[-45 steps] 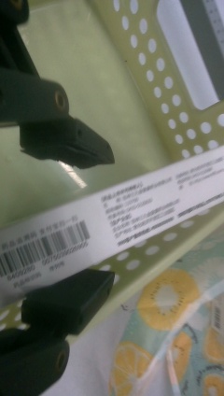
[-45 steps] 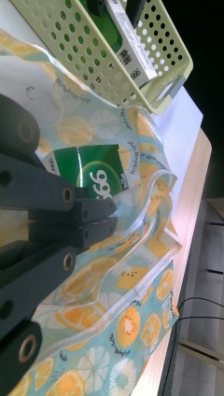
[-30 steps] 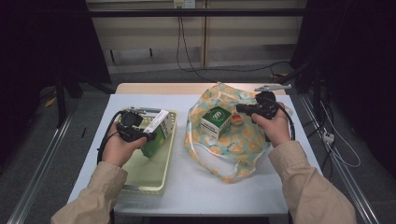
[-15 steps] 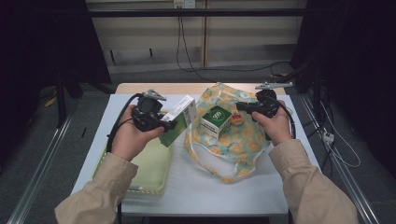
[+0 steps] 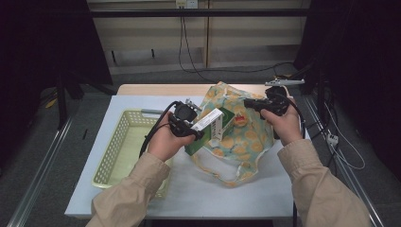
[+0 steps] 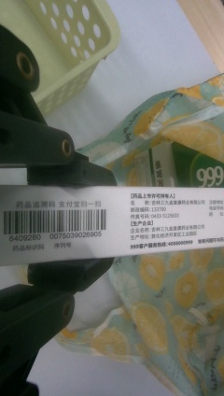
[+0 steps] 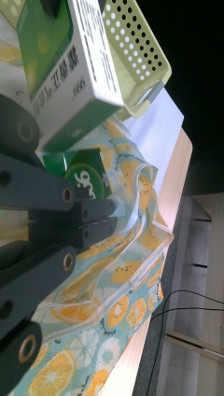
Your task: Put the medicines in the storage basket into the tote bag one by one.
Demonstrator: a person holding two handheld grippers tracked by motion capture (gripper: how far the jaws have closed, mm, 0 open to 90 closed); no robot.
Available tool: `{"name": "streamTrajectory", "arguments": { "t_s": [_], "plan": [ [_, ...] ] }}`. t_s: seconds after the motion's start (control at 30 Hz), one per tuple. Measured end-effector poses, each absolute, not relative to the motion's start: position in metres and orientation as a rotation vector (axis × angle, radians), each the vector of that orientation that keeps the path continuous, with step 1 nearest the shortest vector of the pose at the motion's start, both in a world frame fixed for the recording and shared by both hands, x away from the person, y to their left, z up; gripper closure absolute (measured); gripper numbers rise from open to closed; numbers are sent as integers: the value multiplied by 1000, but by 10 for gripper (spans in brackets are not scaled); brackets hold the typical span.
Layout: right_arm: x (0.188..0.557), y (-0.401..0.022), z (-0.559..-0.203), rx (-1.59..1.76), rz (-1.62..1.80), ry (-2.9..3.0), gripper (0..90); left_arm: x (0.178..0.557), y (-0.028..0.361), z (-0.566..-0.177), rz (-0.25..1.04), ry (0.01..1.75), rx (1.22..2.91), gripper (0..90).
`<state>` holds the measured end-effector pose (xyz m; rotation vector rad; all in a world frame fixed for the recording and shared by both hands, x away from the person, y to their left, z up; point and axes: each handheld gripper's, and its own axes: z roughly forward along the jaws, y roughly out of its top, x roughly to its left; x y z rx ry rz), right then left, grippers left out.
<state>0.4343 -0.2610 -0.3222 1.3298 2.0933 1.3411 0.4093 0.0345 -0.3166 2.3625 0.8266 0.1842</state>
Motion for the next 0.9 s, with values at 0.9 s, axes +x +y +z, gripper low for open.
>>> {"name": "streamTrajectory", "arguments": {
  "t_s": [0.9],
  "plan": [
    [439, -245, -331, 1315, 1346, 2134, 900, 434, -26, -351, 202, 831, 2273, 625]
  ]
}}
